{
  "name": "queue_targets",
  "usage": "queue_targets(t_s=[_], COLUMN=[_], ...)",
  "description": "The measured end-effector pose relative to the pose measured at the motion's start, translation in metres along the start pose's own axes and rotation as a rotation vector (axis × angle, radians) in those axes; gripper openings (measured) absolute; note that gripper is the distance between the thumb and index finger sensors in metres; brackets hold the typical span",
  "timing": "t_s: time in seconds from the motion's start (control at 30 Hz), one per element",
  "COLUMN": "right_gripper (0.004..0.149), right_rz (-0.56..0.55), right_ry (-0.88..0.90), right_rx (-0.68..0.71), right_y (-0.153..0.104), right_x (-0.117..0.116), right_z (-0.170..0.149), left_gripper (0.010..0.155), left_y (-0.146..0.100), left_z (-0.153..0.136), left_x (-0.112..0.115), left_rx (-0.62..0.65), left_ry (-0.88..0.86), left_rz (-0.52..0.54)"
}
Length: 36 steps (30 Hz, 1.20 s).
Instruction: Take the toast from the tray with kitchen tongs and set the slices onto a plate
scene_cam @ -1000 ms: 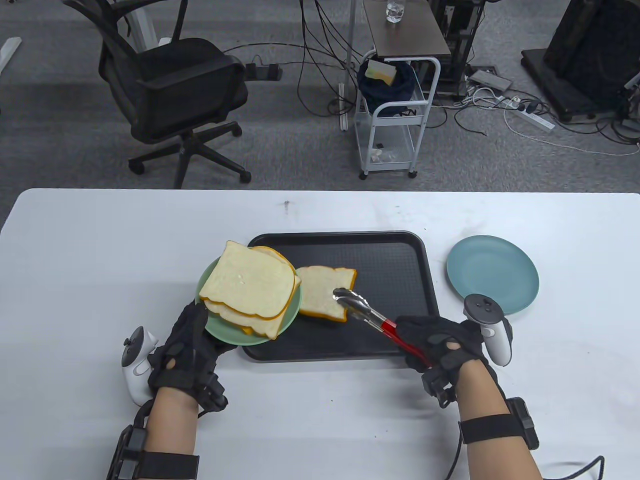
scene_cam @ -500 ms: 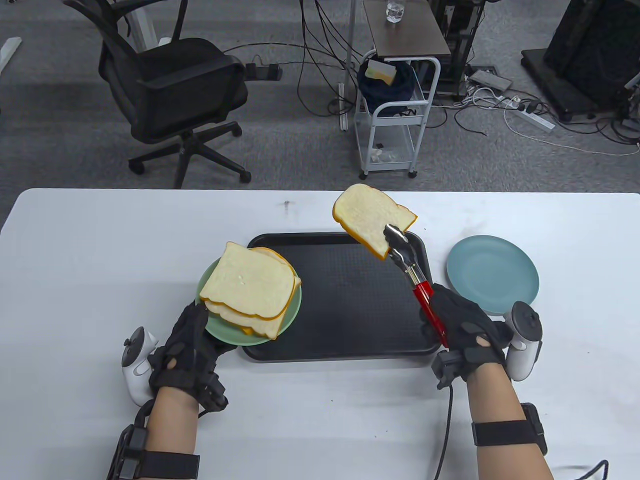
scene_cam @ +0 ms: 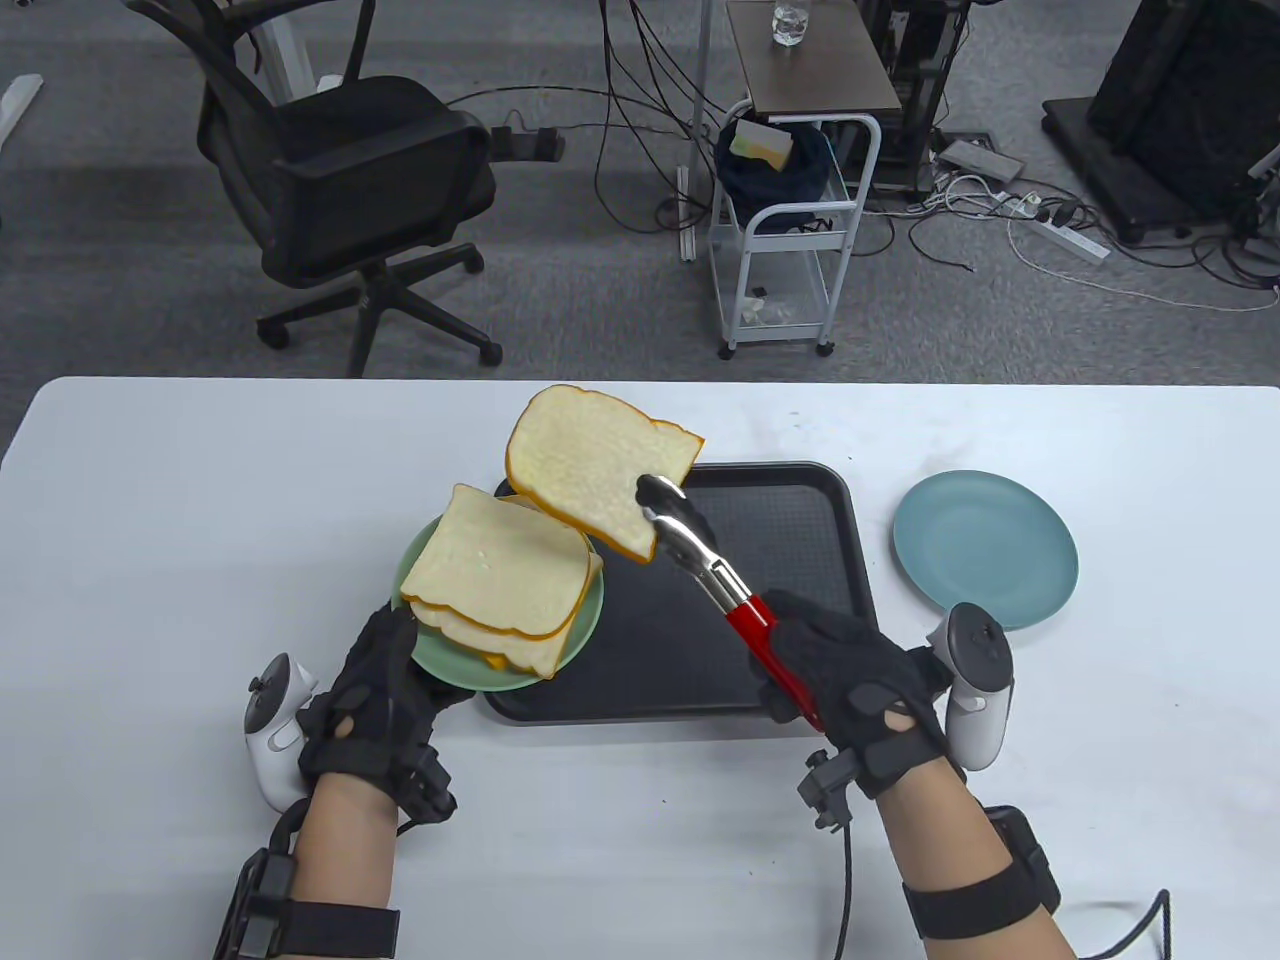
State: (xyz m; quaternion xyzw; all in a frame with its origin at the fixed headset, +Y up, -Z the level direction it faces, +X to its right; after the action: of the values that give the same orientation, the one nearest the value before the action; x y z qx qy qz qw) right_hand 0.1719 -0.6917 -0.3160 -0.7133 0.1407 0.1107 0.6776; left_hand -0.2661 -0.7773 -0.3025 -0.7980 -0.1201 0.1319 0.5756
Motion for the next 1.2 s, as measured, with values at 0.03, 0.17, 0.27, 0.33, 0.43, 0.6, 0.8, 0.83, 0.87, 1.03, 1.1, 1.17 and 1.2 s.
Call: queue_targets(t_s=[0.03, 0.17, 0.27, 0.33, 0.43, 0.6, 0.8, 0.83, 0.87, 1.03, 1.1, 1.17, 1.2], right_gripper=[0.055, 0.055, 0.056, 0.055, 0.055, 0.056, 0.056, 0.056, 0.056, 0.064, 0.068, 0.071, 0.071], right_rz=[0.015, 0.071, 0.111, 0.126, 0.148, 0.171, 0.196, 0.203, 0.206, 0.254, 0.274, 0.289, 0.288], right_ry=[-0.003, -0.040, -0.060, -0.074, -0.104, -0.135, -0.166, -0.160, -0.159, -0.166, -0.160, -0.152, -0.145], right_rx=[-0.004, -0.028, -0.052, -0.067, -0.088, -0.119, -0.137, -0.139, -0.141, -0.133, -0.136, -0.145, -0.149], right_y=[0.000, 0.000, 0.001, 0.001, 0.001, 0.002, 0.002, 0.003, 0.003, 0.004, 0.004, 0.004, 0.004], right_x=[-0.004, -0.023, -0.033, -0.038, -0.045, -0.051, -0.053, -0.053, -0.053, -0.050, -0.046, -0.039, -0.034], right_z=[0.000, -0.001, -0.004, -0.006, -0.009, -0.014, -0.016, -0.017, -0.017, -0.015, -0.013, -0.011, -0.010], left_gripper=[0.059, 0.059, 0.059, 0.059, 0.059, 0.059, 0.058, 0.059, 0.059, 0.059, 0.059, 0.059, 0.059], left_y=[0.000, 0.000, 0.000, 0.000, 0.000, 0.000, 0.000, 0.000, 0.000, 0.000, 0.000, 0.000, 0.000], left_z=[0.000, 0.000, 0.000, 0.000, 0.000, 0.000, 0.000, 0.000, 0.000, 0.000, -0.001, 0.000, -0.001], left_x=[0.000, 0.000, 0.000, 0.000, 0.000, -0.001, -0.001, -0.002, -0.002, -0.004, -0.004, -0.004, -0.004], left_rx=[0.000, 0.002, 0.003, 0.003, 0.002, 0.001, 0.001, 0.001, 0.001, -0.003, -0.003, -0.002, -0.002], left_ry=[0.000, -0.004, -0.005, -0.007, -0.009, -0.012, -0.017, -0.016, -0.015, -0.013, -0.017, -0.012, -0.016], left_rz=[-0.001, -0.003, -0.001, 0.000, 0.001, 0.004, 0.006, 0.008, 0.008, 0.018, 0.019, 0.020, 0.017])
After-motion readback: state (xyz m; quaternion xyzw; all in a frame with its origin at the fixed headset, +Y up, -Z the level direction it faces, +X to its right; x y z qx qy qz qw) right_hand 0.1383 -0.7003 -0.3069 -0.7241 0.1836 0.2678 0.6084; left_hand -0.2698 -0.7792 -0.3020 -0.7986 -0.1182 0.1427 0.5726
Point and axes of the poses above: the tracker on the back of each hand, its own z axis roughly to the thumb side, its own y axis roughly from the wrist to the fingertips, x = y × z, the point moved 3 cm from there along y, roughly from the wrist to the fingertips, and after that the axes turned 5 degrees about z, right-handed, at the moved point
